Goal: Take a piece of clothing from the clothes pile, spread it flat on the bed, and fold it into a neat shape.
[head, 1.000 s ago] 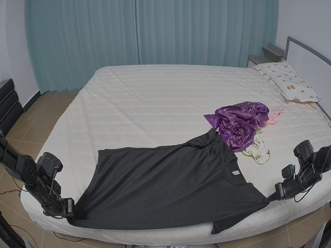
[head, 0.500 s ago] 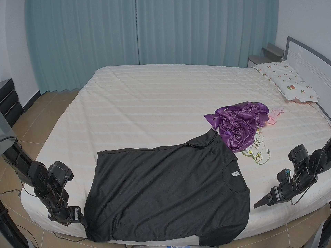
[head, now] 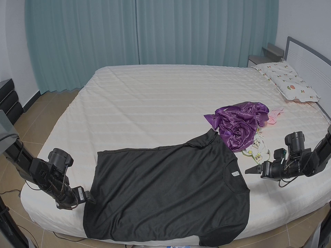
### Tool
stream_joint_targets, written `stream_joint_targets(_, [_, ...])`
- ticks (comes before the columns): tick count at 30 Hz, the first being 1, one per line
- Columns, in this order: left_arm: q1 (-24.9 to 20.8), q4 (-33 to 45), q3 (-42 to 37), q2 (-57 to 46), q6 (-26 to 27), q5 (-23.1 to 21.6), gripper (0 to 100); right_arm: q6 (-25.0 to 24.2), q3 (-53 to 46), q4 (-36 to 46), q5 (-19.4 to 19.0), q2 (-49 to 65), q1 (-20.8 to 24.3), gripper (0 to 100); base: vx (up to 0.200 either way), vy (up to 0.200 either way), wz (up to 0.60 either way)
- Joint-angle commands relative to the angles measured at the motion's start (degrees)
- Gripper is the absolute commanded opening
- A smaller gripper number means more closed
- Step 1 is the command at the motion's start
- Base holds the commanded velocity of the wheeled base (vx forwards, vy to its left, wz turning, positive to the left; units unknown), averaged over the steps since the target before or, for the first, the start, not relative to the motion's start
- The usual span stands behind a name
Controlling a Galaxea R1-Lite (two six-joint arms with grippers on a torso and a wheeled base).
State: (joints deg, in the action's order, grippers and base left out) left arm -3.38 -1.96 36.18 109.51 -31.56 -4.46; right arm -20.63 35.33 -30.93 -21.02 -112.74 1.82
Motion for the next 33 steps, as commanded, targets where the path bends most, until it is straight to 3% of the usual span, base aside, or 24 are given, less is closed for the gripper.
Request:
stream_joint_targets(1, [1.4,-2.6,2.0,0.0,-3.3,-3.4,100,-4.9,2.0,-2.3,1.6,-4.3,4.2,100,0.0,0.0,0.0])
stream_joint_targets(10, [1.8,-2.5,2.0,0.8,-3.4,-3.8,100,-6.7,2.4,-2.6,1.7,-4.6,6.1,100,0.0,0.0,0.0])
stream_joint_targets(15, [2.0,-2.4,1.6,0.4,-3.2,-3.8,100,-6.8,2.5,-3.0,4.6,-5.0,6.2,100,-0.2,0.2,0.0])
stream_joint_targets(22, [2.0,-2.4,1.3,0.5,-2.9,-3.8,100,-6.8,2.4,-3.1,4.9,-4.9,6.4,100,-0.2,0.2,0.0])
stream_joint_targets(33, [1.9,-3.2,1.8,0.8,-3.3,-4.1,100,-10.0,3.6,-3.3,5.0,-5.0,7.3,100,0.0,0.0,0.0])
